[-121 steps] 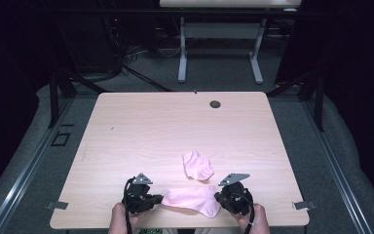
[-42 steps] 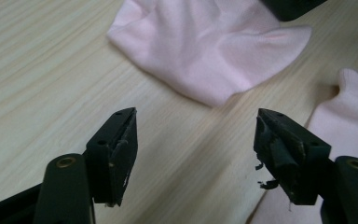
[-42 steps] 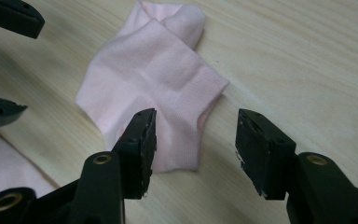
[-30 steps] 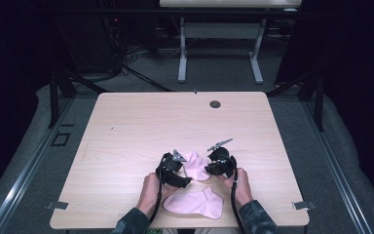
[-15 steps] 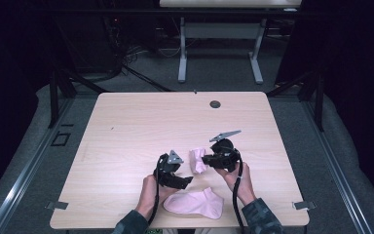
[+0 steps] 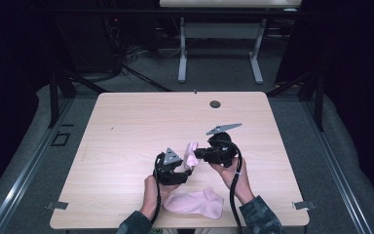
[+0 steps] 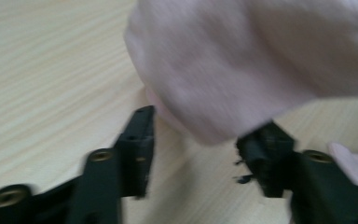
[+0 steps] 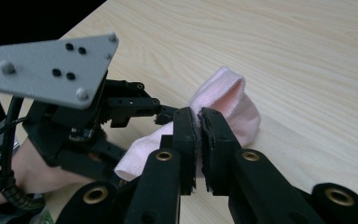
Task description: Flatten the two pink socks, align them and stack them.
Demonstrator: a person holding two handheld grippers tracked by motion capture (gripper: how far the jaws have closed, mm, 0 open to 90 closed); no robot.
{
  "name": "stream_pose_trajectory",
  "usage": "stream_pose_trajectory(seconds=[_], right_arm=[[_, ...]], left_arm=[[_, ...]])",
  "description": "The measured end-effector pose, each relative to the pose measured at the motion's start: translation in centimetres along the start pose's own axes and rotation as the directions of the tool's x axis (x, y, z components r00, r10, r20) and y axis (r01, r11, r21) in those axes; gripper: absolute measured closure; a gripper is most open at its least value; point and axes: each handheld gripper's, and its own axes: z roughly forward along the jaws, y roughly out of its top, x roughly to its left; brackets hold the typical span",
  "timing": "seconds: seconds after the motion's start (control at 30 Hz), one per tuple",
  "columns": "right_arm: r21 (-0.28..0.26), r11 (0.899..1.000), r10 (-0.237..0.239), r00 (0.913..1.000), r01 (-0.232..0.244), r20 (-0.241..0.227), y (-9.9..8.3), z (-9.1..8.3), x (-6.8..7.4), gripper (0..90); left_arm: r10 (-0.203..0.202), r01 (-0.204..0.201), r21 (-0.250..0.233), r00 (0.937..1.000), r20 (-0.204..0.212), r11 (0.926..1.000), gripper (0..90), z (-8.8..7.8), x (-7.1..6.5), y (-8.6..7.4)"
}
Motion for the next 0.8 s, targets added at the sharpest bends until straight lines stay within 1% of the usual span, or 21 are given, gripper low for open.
stream_pose_trajectory(seconds=[0.03, 0.1, 0.13, 0.17, 0.23, 0.27, 0.3, 0.33, 0.37, 0.4, 0.43, 0.47, 0.5, 0.53, 0.57, 0.6, 0.67, 0.7, 0.73, 0.77, 0.8], right_arm=[[0.000, 1.000, 0.000, 1.0000, 0.000, -0.005, 0.0, 0.0, 0.1, 84.2], [0.005, 1.000, 0.002, 0.9999, -0.002, -0.010, -0.2, -0.1, 0.0, 84.3], [0.002, 1.000, 0.006, 0.9999, -0.006, -0.010, -0.3, -0.1, 0.0, 84.3], [0.000, 1.000, 0.005, 0.9999, -0.005, -0.009, -0.3, -0.1, -0.1, 84.3], [0.002, 1.000, 0.007, 1.0000, -0.007, -0.001, -0.6, -0.1, -0.3, 84.3], [0.003, 1.000, 0.009, 1.0000, -0.009, -0.004, -0.7, 0.1, -0.4, 84.3], [0.011, 1.000, 0.011, 0.9999, -0.011, 0.000, -0.8, 0.3, -0.5, 84.3], [0.022, 1.000, 0.000, 1.0000, 0.000, 0.008, -0.9, 0.5, -0.6, 84.3], [0.024, 1.000, 0.000, 1.0000, 0.000, 0.004, -1.0, 0.7, -0.6, 84.3], [0.030, 1.000, -0.006, 1.0000, 0.006, 0.008, -1.2, 1.1, -0.6, 84.2], [0.036, 0.999, -0.011, 0.9998, 0.010, 0.015, -1.3, 1.3, -0.6, 84.2], [0.048, 0.999, -0.016, 0.9997, 0.015, 0.017, -1.5, 1.7, -0.7, 84.2], [0.065, 0.998, -0.019, 0.9996, 0.018, 0.021, -1.7, 2.0, -1.0, 84.1], [0.077, 0.997, -0.019, 0.9994, 0.016, 0.029, -1.9, 2.2, -1.1, 84.1], [0.102, 0.995, -0.023, 0.9992, 0.019, 0.032, -2.2, 2.7, -1.5, 83.9], [0.112, 0.994, -0.017, 0.9990, 0.013, 0.041, -2.5, 2.9, -1.8, 83.9], [0.152, 0.988, -0.008, 0.9985, 0.000, 0.053, -3.2, 3.6, -2.5, 83.7], [0.173, 0.985, -0.007, 0.9982, -0.003, 0.060, -3.7, 4.1, -3.0, 83.6], [0.190, 0.982, -0.012, 0.9972, -0.002, 0.074, -3.9, 4.3, -3.3, 83.6], [0.197, 0.980, -0.004, 0.9968, -0.012, 0.080, -4.2, 4.5, -3.5, 83.6], [0.214, 0.977, -0.002, 0.9958, -0.017, 0.091, -4.5, 4.6, -3.8, 83.6]], left_arm=[[0.005, -0.005, -0.002, 0.9998, -0.019, 1.0000, 57.8, -0.1, 0.2, 0.1], [-0.005, 0.004, -0.015, 0.9980, -0.063, 0.9999, 74.7, -0.4, 0.4, 0.1], [-0.002, 0.000, -0.023, 0.9973, -0.073, 0.9997, 78.8, -0.6, 0.5, 0.1], [-0.011, 0.008, -0.039, 0.9961, -0.087, 0.9992, 82.8, -0.8, 0.7, 0.1], [0.005, -0.009, -0.038, 0.9925, -0.122, 0.9992, 85.3, -1.4, 0.9, 0.2], [0.020, -0.025, -0.032, 0.9889, -0.147, 0.9992, 85.5, -1.8, 0.9, 0.3], [0.045, -0.050, -0.024, 0.9833, -0.176, 0.9985, 85.7, -2.3, 0.8, 0.4], [0.067, -0.071, -0.013, 0.9773, -0.201, 0.9974, 85.8, -2.6, 0.7, 0.5], [0.118, -0.120, 0.007, 0.9629, -0.243, 0.9928, 85.7, -3.1, 0.3, 0.6], [0.151, -0.149, 0.026, 0.9547, -0.257, 0.9884, 85.7, -3.4, 0.1, 0.7], [0.193, -0.187, 0.051, 0.9412, -0.277, 0.9811, 85.7, -3.6, -0.3, 0.8], [0.228, -0.215, 0.076, 0.9317, -0.283, 0.9736, 85.6, -3.7, -0.7, 0.7], [0.246, -0.225, 0.106, 0.9295, -0.275, 0.9686, 85.5, -3.6, -0.9, 0.7], [0.286, -0.256, 0.141, 0.9182, -0.274, 0.9563, 85.4, -3.3, -1.5, 0.4], [0.304, -0.270, 0.159, 0.9138, -0.269, 0.9498, 85.2, -3.1, -1.8, 0.2], [0.331, -0.288, 0.191, 0.9087, -0.255, 0.9385, 84.9, -2.7, -2.2, 0.0], [0.352, -0.307, 0.213, 0.9094, -0.222, 0.9275, 84.7, -1.7, -3.0, -0.6], [0.355, -0.310, 0.216, 0.9108, -0.212, 0.9258, 84.3, -1.5, -3.2, -0.7], [0.358, -0.313, 0.225, 0.9119, -0.200, 0.9227, 84.0, -1.2, -3.4, -0.7], [0.363, -0.318, 0.232, 0.9120, -0.190, 0.9193, 83.5, -0.8, -3.6, -0.8], [0.365, -0.320, 0.236, 0.9133, -0.180, 0.9176, 82.9, -0.6, -3.7, -0.7]])
